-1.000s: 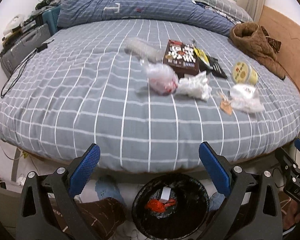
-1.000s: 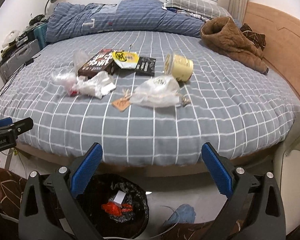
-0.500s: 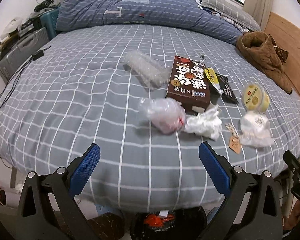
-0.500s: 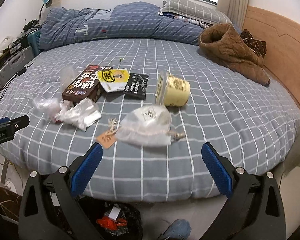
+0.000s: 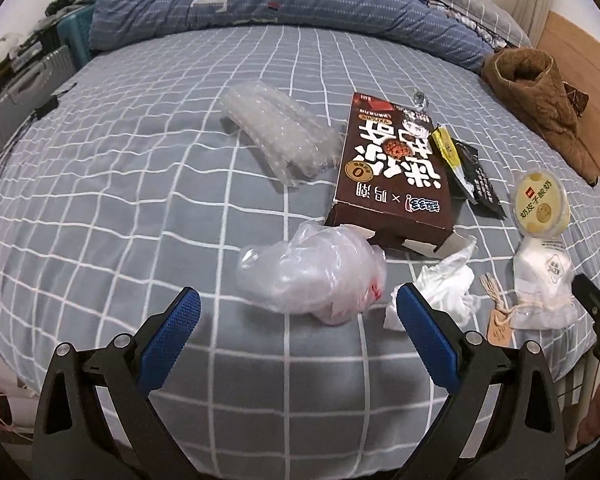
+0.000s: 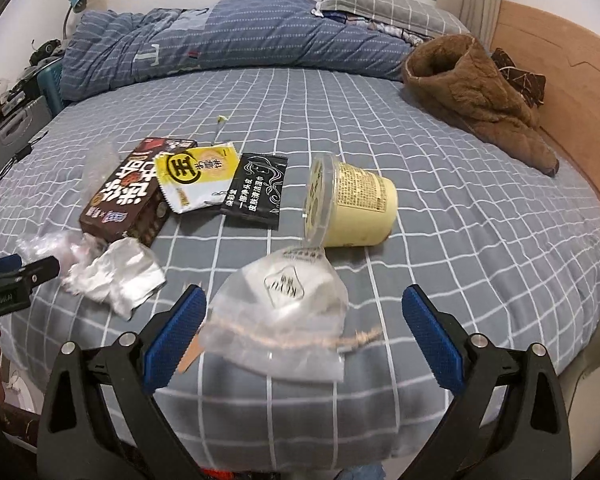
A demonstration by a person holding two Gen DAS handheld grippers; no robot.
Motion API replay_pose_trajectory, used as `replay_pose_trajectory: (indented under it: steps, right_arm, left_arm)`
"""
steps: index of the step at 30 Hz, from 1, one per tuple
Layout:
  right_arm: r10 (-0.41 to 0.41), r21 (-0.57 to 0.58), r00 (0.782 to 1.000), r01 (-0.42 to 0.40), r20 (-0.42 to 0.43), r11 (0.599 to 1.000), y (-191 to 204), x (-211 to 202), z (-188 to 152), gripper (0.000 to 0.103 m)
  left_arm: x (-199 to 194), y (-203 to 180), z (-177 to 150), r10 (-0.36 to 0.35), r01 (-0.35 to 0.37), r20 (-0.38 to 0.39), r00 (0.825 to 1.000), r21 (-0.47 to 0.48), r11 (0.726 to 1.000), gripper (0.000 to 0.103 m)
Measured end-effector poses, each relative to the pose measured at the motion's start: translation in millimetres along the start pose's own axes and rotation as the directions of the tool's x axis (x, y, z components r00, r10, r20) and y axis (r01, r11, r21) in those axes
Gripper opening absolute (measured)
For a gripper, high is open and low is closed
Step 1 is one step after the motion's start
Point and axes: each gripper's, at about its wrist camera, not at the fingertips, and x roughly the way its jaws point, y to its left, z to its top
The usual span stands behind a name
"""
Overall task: Collect trash
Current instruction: 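Grasp the clear plastic bag with the left tool while the right tool grasps the white mask packet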
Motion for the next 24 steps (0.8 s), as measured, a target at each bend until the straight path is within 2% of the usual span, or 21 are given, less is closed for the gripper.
replay_pose_trajectory:
  steps: [9,14,17,21,24]
  right_arm:
    - [0.019,0.012,0.998,-0.018,-0.052,1.0,-2,41,7,0.083]
    - [0.038,0.018,0.995,-0.037,-0.089,0.999,-1,58,6,0.068]
    - [0.042,0.014,0.994,-0.041,-0.096,0.999,2,63,3,0.064]
    - [0.051,0.026,0.993,-0.048,-0.104,0.999,1,65,2,0.053]
    - [0.053,0.025,0.993,-0.05,-0.102,0.998,1,64,2,0.048]
  left_arm:
    - [27,-3,7,-0.035,0.035,-0.03,0.999,0.003,0.999,0.086]
    - [35,-9,9,-0.057,0.058,-0.039,0.998,0.031,0.998,0.07]
    - [38,-13,9,-0.071,0.073,-0.042,0.997,0.047,0.996,0.059]
    - [38,-13,10,-0.073,0.074,-0.039,0.997,0.038,0.997,0.057]
    - [36,-13,10,-0.076,0.077,-0.035,0.996,0.032,0.996,0.057]
